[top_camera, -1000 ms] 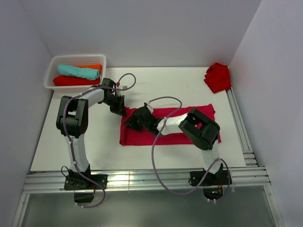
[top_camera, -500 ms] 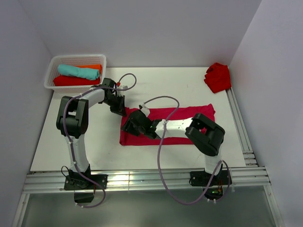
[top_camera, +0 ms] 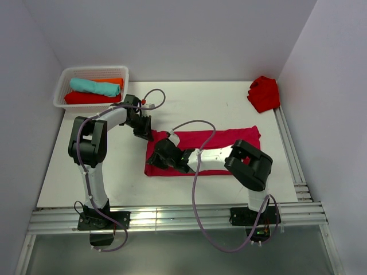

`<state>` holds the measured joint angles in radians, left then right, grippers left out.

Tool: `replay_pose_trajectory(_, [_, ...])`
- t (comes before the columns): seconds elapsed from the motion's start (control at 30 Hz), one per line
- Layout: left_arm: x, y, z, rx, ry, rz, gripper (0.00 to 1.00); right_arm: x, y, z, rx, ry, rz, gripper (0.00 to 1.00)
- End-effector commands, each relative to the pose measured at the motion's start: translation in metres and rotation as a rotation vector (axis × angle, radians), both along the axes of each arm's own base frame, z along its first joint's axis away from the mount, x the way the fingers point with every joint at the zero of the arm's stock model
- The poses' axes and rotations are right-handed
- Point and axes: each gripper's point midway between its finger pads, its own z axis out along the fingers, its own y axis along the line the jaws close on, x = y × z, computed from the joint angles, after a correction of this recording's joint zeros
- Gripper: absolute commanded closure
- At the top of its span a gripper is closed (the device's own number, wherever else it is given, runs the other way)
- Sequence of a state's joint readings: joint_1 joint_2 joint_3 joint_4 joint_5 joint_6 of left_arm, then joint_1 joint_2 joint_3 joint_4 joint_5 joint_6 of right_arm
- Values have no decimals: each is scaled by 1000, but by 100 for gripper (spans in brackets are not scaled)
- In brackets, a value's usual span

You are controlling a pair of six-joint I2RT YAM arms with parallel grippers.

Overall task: Roll the t-shirts
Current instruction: Roll the tshirt

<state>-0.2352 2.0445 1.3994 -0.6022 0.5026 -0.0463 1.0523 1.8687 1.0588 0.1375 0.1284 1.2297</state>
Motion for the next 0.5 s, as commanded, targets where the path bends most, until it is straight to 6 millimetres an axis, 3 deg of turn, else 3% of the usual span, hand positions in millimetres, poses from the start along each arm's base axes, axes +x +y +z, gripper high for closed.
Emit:
replay_pose_trajectory(0.0, [6, 23, -34, 154, -31, 11, 100, -4, -1, 2, 16, -6, -14, 72])
replay_pose_trajectory(0.3, [5, 24, -36, 159, -27, 12, 100, -11, -5, -13, 4, 18, -20, 94])
replay_pose_trajectory(0.47, [5, 25, -39, 165, -24, 13, 100, -11, -2, -26, -23, 36, -15, 100])
